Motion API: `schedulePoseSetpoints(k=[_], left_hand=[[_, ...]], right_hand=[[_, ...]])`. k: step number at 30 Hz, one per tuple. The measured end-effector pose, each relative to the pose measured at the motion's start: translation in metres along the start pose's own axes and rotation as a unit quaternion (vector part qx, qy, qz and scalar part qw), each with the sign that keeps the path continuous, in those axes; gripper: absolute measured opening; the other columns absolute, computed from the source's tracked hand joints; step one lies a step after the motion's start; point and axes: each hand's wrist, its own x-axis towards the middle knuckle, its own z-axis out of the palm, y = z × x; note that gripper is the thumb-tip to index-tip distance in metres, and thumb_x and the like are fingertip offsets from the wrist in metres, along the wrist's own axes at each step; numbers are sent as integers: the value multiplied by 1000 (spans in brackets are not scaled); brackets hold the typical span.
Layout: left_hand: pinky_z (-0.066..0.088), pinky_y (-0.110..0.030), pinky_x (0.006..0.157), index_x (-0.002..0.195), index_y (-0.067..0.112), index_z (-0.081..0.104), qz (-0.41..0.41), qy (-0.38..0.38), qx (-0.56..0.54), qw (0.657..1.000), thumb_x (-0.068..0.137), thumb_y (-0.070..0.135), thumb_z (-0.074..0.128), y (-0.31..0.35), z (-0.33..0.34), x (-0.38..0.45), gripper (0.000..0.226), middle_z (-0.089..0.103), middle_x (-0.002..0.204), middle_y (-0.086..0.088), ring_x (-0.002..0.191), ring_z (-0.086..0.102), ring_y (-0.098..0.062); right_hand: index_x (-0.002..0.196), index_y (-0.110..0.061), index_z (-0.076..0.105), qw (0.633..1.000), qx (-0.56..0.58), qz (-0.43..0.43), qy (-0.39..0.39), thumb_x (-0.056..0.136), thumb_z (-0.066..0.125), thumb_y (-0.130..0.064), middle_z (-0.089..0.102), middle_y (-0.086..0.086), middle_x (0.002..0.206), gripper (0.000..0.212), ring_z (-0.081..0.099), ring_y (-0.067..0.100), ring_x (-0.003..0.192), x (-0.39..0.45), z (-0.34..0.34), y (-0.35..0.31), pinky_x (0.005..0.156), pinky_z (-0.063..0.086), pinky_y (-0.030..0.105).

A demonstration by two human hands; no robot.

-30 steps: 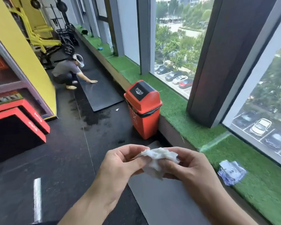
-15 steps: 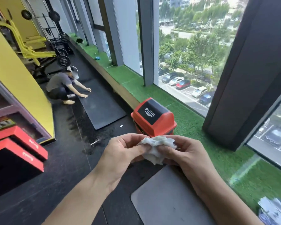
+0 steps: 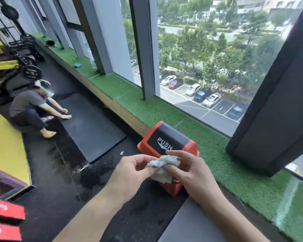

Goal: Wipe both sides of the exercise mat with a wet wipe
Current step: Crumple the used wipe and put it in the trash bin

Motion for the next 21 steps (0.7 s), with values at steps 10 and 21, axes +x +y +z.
schedulePoseSetpoints(k=[10,21], left_hand=[[56,-28,90,96,27,79,-49,-120,19,991,93,24,72,-111,-91,240,8,78,93,7,94,72,-10],[57,-22,74,98,19,77,-167,-190,42,967,93,15,71,-216,-62,411,9,78,89,4,84,73,-9]], right_hand=[[146,-20,59,982,-97,127,101,97,31,-34,56,-3,154,58,46,2,143,216,57,114,126,27,26],[164,-2,24,789,-567,179,-156,103,42,-21,7,20,175,66,-7,42,161,392,63,290,129,4,56]])
